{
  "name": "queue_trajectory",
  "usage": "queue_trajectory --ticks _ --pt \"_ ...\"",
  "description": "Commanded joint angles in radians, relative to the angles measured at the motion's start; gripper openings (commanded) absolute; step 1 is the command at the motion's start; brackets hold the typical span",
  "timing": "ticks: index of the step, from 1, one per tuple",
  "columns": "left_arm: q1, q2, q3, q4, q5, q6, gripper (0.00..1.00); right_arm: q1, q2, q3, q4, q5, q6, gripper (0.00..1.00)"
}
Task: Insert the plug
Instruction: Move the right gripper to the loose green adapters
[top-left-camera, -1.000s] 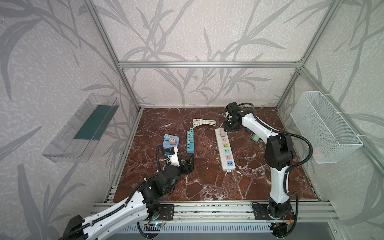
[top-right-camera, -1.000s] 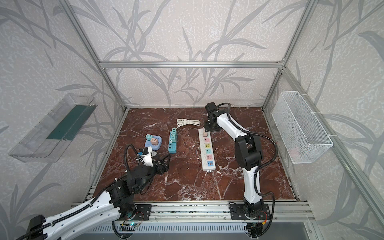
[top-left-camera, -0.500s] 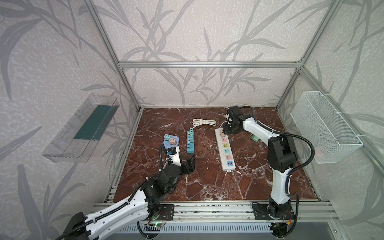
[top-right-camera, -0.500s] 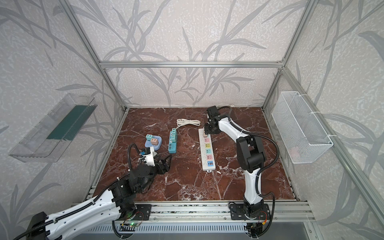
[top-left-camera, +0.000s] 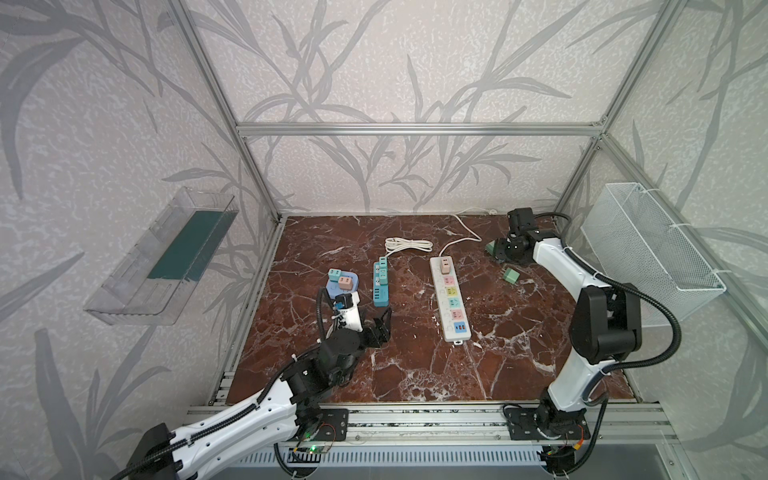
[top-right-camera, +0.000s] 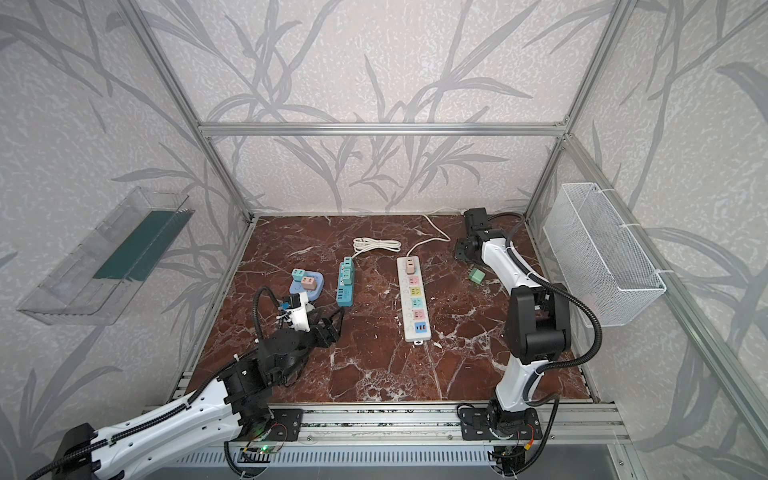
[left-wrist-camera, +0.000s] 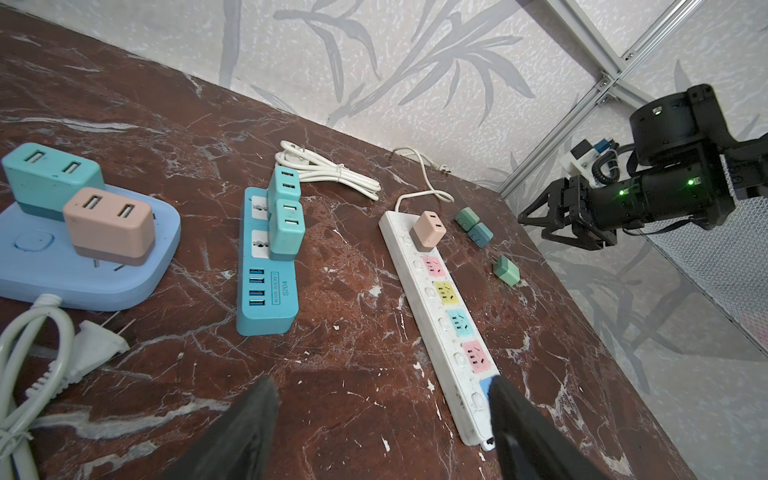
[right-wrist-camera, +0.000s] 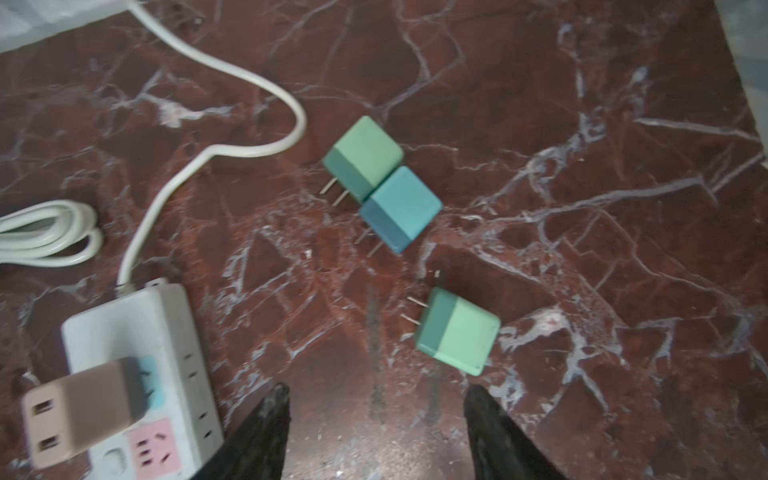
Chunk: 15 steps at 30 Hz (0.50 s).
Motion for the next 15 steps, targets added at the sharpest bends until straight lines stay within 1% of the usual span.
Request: queue_trajectory --ticks 1,4,8,10,15 --pt "0.005 0.017 0.001 0.040 0.007 0.000 0.81 -0.045 0.063 0.012 -0.017 -0.060 -0.009 0.69" --pt "0.006 0.036 0.001 0.053 0.024 -0.001 0.81 -0.069 0.146 0.105 -0.087 -0.065 -0.012 0.70" --pt "0.008 0.050 -0.006 0.068 0.031 -0.004 0.81 -0.087 0.232 0.197 -0.150 -0.060 0.003 0.67" --pt "0.010 0.050 -0.013 0.071 0.032 -0.008 0.81 -0.091 0.244 0.189 -0.150 -0.046 0.012 0.67" --pt "0.011 0.040 -0.024 0.078 0.030 -0.008 0.81 -0.094 0.241 0.133 -0.136 -0.062 0.026 0.65"
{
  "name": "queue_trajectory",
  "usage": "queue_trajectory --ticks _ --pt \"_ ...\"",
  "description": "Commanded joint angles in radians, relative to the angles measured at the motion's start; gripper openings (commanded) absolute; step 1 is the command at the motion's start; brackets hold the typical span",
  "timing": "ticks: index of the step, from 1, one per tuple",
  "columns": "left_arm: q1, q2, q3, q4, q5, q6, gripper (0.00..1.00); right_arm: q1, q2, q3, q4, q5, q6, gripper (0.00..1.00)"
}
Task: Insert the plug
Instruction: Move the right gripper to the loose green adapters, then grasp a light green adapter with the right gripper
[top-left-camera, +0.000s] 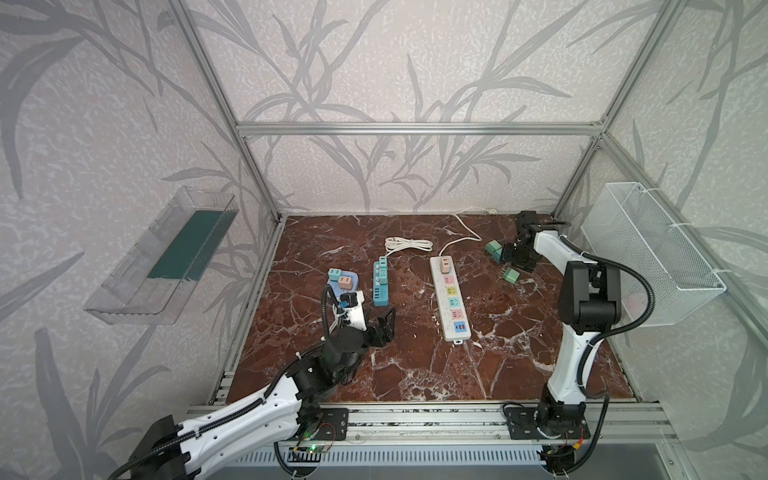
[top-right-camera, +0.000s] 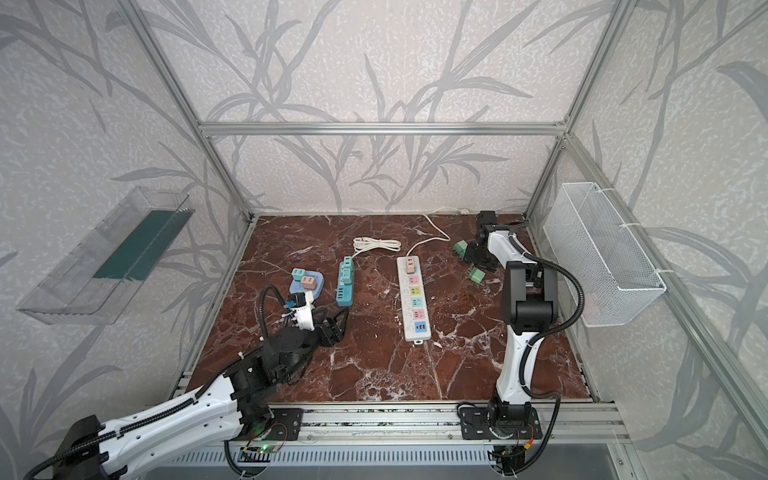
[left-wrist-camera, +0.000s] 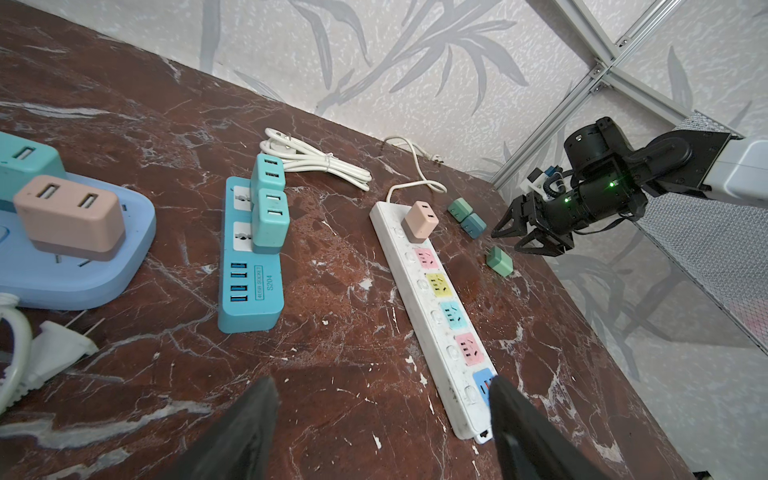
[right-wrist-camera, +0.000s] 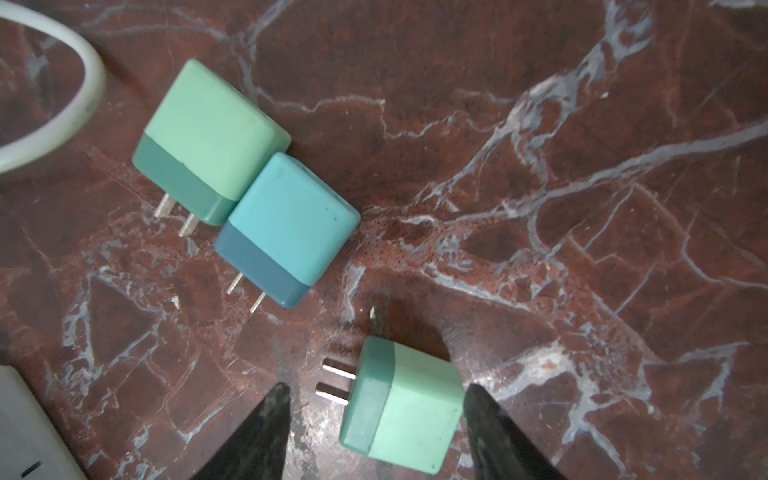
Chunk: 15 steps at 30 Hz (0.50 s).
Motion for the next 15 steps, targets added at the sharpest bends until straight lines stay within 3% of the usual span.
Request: queue_trajectory --ticks 1,15 --pt "0.006 -0.010 -0.012 0.023 -0.006 -0.001 0.81 -0.006 -0.010 -0.040 -0.023 -0.019 0.020 0.64" --pt "0.011 -0.026 -0.010 0.011 0.015 0.012 0.81 -0.024 -0.056 -0.124 0.008 -0.006 0.011 0.57"
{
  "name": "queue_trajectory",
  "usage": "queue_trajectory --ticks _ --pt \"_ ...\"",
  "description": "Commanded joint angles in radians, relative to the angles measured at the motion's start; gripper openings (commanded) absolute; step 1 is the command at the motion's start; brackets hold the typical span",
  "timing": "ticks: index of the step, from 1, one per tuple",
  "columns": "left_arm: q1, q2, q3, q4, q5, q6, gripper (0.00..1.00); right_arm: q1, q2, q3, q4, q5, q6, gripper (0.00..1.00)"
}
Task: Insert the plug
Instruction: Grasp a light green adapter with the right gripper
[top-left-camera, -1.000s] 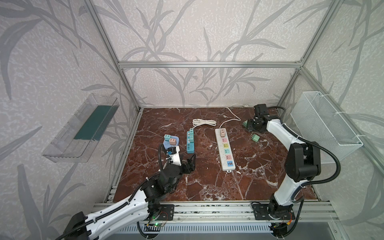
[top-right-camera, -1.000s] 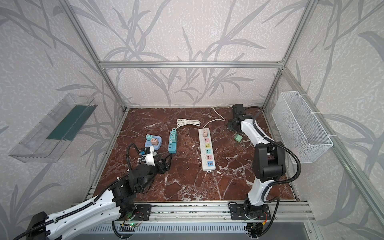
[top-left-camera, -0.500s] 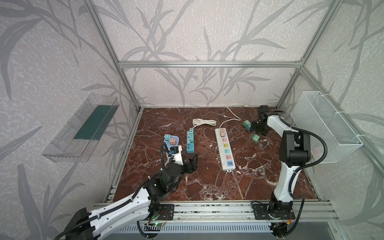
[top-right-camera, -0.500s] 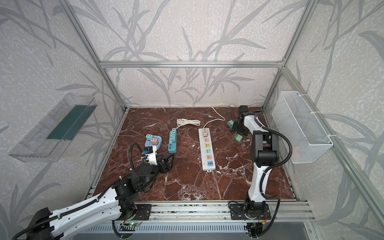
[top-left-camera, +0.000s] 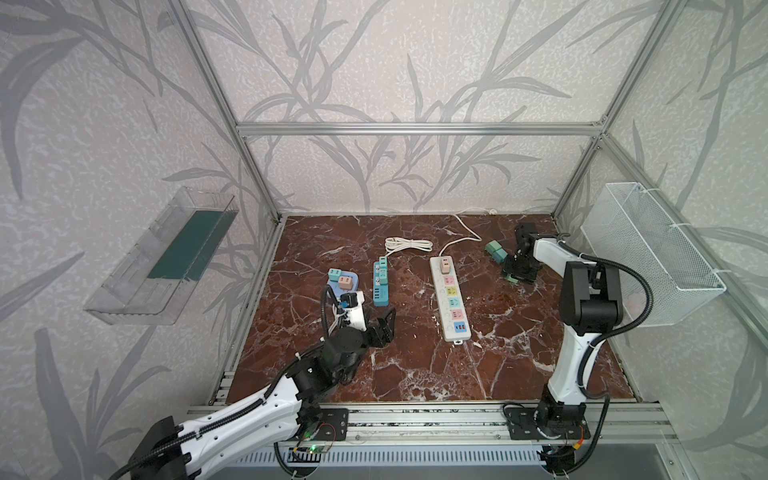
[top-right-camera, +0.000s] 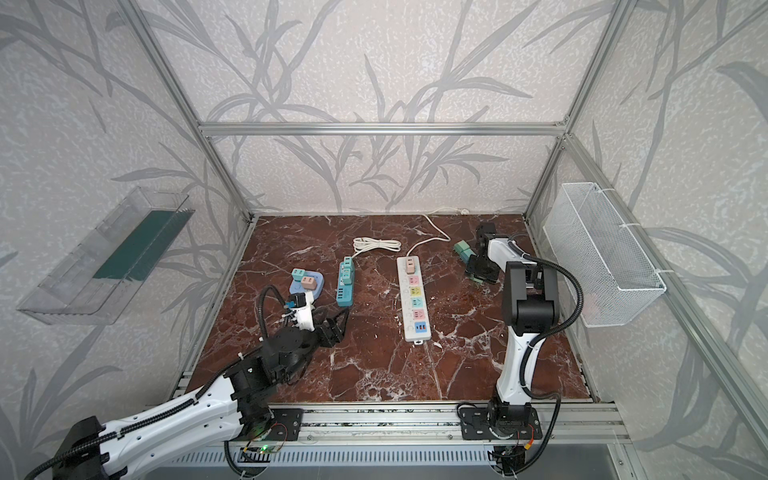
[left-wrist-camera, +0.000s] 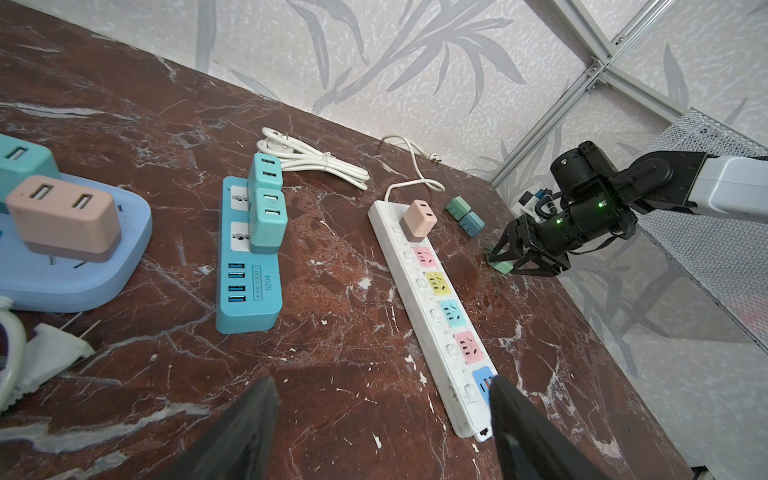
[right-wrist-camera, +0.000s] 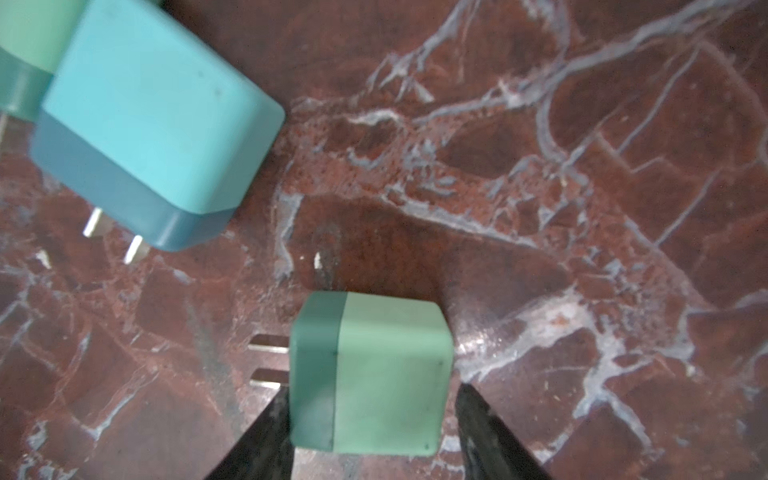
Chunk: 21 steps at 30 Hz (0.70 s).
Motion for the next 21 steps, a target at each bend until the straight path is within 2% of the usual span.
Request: queue_trajectory --ticks 1,8,13,21 --pt "0.005 -0.025 -0.009 0.000 -0.003 0.004 0.81 -0.009 -0.041 -0.006 0.005 -0.010 -0.007 0.56" --pt "0.005 -0.054 -0.009 -0.020 -0.017 0.008 0.81 -0.010 -0.049 -0.012 0.031 -0.060 -0.035 0.47" --pt "0.006 -0.061 -0.003 -0.028 -0.024 0.015 0.81 -0.005 -0.093 -0.053 0.050 -0.095 -0.040 0.45" --pt "0.008 -0.080 0.011 -0.058 -0.048 0.034 0.81 0.091 -0.235 -0.182 0.077 -0.050 -0.070 0.44"
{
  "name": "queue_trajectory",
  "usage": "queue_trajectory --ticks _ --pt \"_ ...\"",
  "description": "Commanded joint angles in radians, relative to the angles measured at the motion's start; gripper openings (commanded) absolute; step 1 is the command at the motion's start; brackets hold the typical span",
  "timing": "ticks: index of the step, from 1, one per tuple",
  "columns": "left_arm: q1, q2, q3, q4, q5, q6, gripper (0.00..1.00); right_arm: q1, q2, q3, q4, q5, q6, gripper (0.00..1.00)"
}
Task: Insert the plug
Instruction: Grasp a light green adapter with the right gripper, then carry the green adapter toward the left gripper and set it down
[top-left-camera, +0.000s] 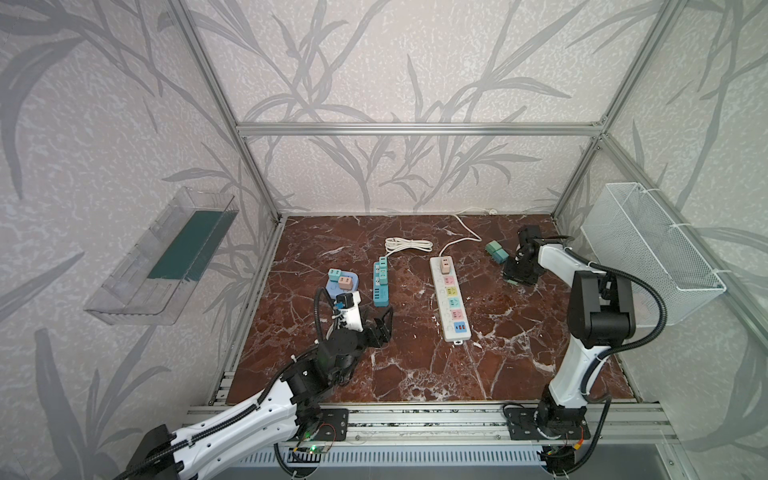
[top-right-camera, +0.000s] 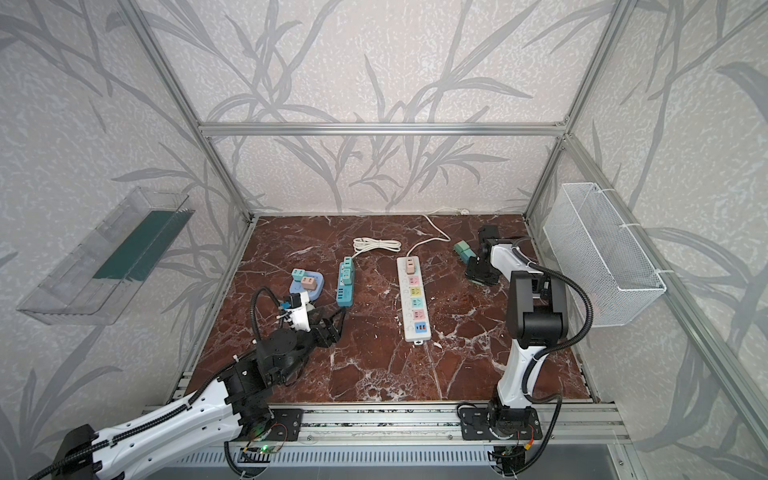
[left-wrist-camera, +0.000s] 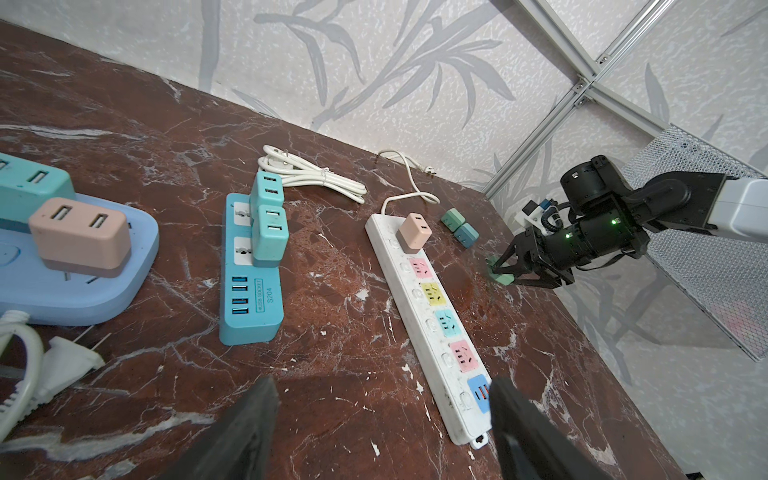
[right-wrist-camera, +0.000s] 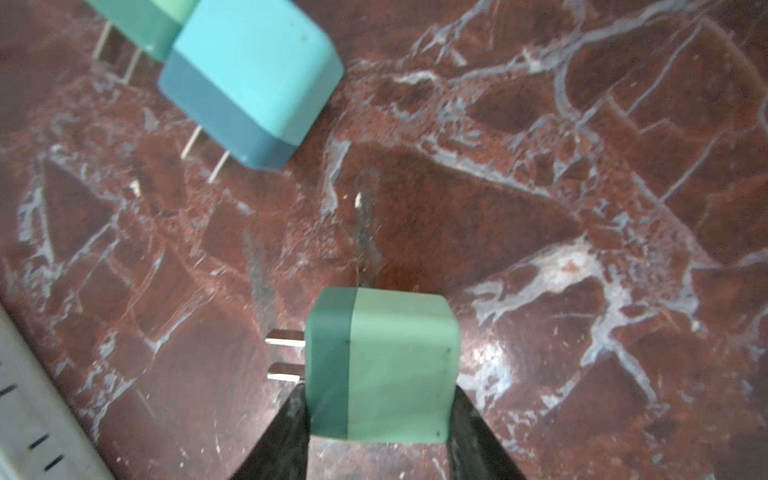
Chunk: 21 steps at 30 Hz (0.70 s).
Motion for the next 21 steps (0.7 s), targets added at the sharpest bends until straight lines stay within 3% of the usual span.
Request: queue_trajectory --ticks 1,5,14,19,21 --pt "0.005 -0.023 0.009 -0.034 -0.035 0.012 0.81 0.073 -0.077 -0.032 0.006 0.035 -0.035 0.44" --pt "0.007 -0.067 0.014 -0.085 -0.089 0.014 0.81 0.182 -0.146 -0.071 -0.020 0.092 -0.058 0.44" --pt "0.016 -0.231 0.055 -0.303 -0.388 0.001 0.80 0.546 -0.266 -0.106 -0.081 0.215 -0.104 0.44" --pt "0.024 -0.262 0.078 -0.372 -0.430 -0.028 0.80 0.758 -0.231 -0.106 -0.050 0.266 -0.104 0.44" --pt "0.023 -0.285 0.075 -0.376 -0.424 -0.032 0.80 0.834 -0.204 -0.102 -0.018 0.234 -0.099 0.44"
